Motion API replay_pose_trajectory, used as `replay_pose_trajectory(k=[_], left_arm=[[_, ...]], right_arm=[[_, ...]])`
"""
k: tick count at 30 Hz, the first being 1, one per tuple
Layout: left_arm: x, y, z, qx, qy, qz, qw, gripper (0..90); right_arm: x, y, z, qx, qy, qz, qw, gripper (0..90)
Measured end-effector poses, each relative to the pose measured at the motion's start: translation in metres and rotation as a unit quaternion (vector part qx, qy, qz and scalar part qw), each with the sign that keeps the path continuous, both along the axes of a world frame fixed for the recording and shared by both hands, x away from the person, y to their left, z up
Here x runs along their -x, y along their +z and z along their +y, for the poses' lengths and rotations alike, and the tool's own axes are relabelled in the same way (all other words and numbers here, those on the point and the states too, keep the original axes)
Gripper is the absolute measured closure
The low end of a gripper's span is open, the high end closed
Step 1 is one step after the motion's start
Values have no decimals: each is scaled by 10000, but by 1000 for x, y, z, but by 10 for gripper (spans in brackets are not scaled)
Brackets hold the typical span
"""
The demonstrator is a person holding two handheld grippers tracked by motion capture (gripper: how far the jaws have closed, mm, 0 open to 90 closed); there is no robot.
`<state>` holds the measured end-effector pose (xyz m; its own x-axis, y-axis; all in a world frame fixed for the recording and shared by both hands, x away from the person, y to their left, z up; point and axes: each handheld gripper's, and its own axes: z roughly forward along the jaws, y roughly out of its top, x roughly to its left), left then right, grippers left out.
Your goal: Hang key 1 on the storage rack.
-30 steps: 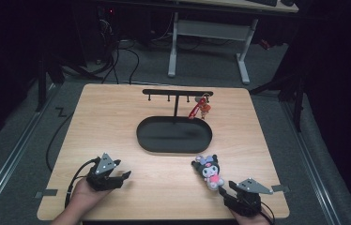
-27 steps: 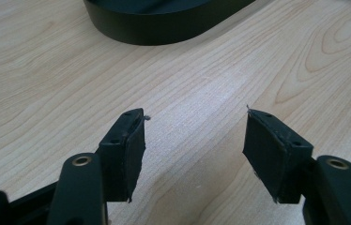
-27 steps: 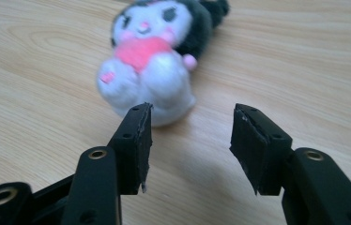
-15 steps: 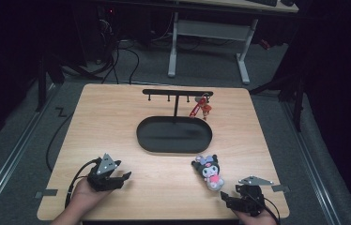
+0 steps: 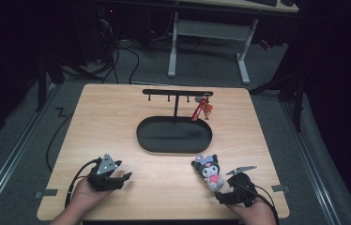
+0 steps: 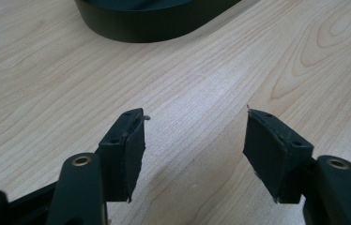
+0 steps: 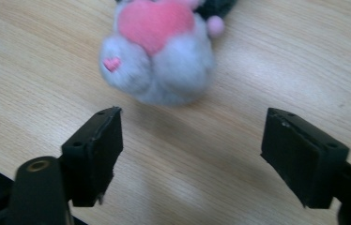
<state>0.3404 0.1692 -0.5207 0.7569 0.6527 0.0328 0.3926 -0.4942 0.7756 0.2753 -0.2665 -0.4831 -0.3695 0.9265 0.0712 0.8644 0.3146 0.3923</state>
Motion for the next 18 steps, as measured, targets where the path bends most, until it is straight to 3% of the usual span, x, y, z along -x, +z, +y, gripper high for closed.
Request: replay_pose_trajectory(k=[4, 8, 14, 18], left_arm=[[-2, -1, 0, 33, -22, 54, 10000, 386], [-2, 0, 0, 63, -58, 28, 10000, 387], [2, 0, -2, -15, -88, -4, 10000, 386], [4, 1, -2, -47, -97, -11, 9999, 385]], right_arm=[[-11, 4, 10, 75, -4, 289, 9996, 146], [-22, 9, 19, 201, -11, 400, 9990, 144], [-36, 12, 31, 568, 192, 550, 9967, 147], [-46, 12, 36, 572, 161, 731, 9956, 147]])
